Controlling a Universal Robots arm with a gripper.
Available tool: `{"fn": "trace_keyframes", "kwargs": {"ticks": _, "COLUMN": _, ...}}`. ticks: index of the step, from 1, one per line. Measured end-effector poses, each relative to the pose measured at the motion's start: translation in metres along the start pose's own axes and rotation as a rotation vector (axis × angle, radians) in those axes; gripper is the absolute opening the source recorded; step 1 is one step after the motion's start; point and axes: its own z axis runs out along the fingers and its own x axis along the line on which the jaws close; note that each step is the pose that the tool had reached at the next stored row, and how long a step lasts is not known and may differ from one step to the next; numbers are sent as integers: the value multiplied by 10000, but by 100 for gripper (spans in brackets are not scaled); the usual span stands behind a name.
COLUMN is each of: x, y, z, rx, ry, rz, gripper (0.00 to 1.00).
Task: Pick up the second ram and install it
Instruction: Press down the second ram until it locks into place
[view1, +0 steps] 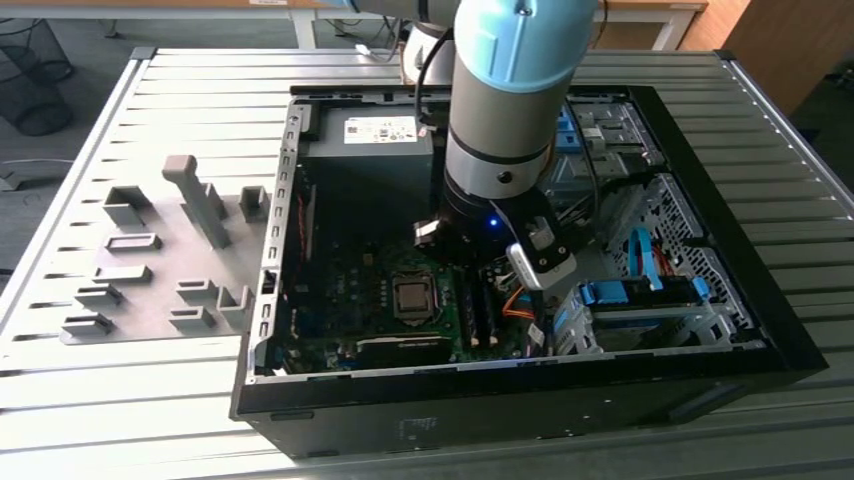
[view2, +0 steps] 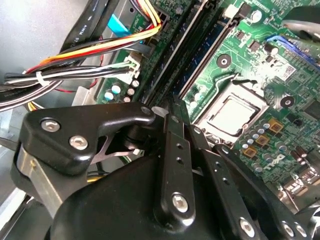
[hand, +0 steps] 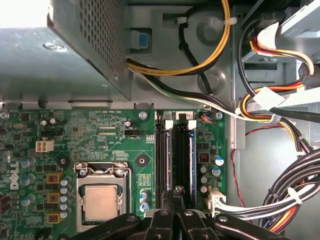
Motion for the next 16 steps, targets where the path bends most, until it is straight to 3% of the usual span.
{"fn": "trace_keyframes", "kwargs": {"ticks": 2, "x": -2, "y": 6, "z": -35, "rx": -39, "ry": -10, "rz": 0, "gripper": 11}}
{"fn": "trace_keyframes", "kwargs": {"ticks": 9, "x": -3, "y": 7, "z": -191, "rx": -17, "ry": 0, "rz": 1, "gripper": 11}}
{"fn": "trace_keyframes", "kwargs": {"ticks": 16, "x": -3, "y": 8, "z": -205, "rx": -41, "ry": 1, "rz": 0, "gripper": 11}}
